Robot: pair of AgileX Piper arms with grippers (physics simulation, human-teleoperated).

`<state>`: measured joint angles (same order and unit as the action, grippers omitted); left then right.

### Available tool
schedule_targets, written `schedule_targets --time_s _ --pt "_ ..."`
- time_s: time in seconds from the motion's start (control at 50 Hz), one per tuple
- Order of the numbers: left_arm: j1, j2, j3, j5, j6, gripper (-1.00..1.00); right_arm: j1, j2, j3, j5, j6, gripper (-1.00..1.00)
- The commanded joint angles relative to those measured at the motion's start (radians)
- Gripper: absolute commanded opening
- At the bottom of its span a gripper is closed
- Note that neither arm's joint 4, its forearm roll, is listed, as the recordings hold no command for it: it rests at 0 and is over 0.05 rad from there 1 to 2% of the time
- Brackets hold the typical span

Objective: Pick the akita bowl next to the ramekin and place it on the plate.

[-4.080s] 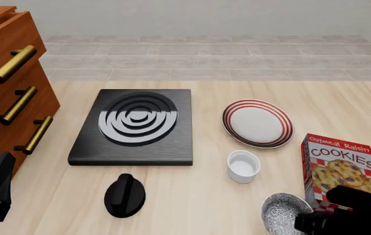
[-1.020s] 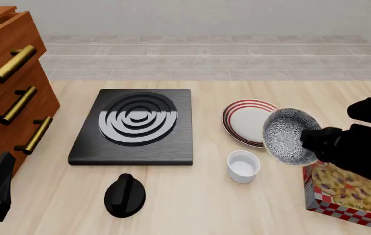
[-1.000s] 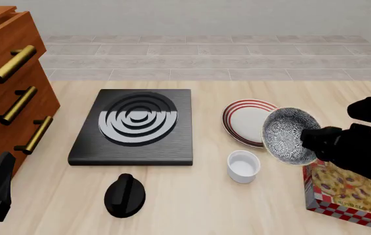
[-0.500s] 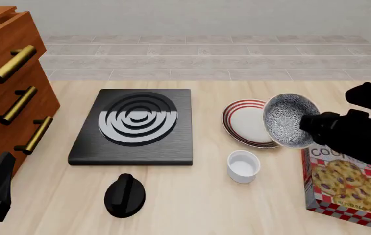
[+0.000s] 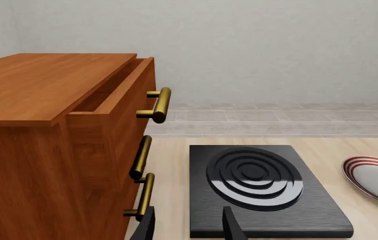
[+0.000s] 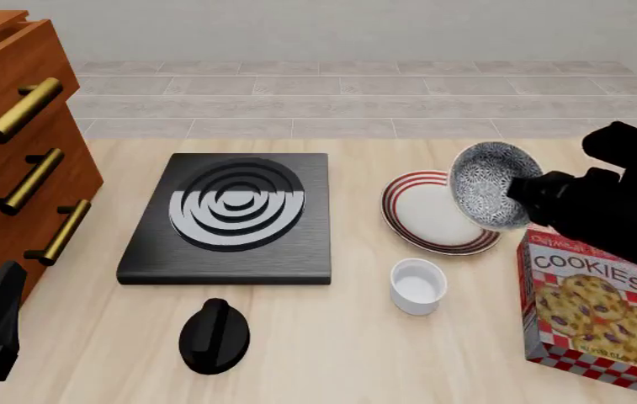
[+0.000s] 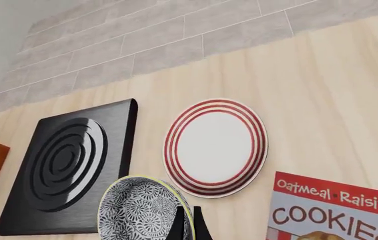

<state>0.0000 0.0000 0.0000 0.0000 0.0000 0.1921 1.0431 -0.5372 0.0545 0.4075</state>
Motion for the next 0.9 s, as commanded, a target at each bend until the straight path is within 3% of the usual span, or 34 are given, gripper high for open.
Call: schedule_targets --time_s 0.02,0.38,0.62,0.9 --pt "0.000 0.000 0.000 0.000 0.000 1.00 -0.016 0.054 -0.042 -0.033 0.003 -1.00" --pt "0.000 0.000 0.000 0.000 0.000 1.00 -0.015 0.120 -0.070 -0.091 0.026 -1.00" --pt "0.000 0.000 0.000 0.000 0.000 1.00 -0.047 0.141 -0.113 -0.084 -0.012 -1.00" --pt "0.000 0.000 0.000 0.000 0.000 1.00 -0.067 0.198 -0.141 -0.120 -0.005 -1.00"
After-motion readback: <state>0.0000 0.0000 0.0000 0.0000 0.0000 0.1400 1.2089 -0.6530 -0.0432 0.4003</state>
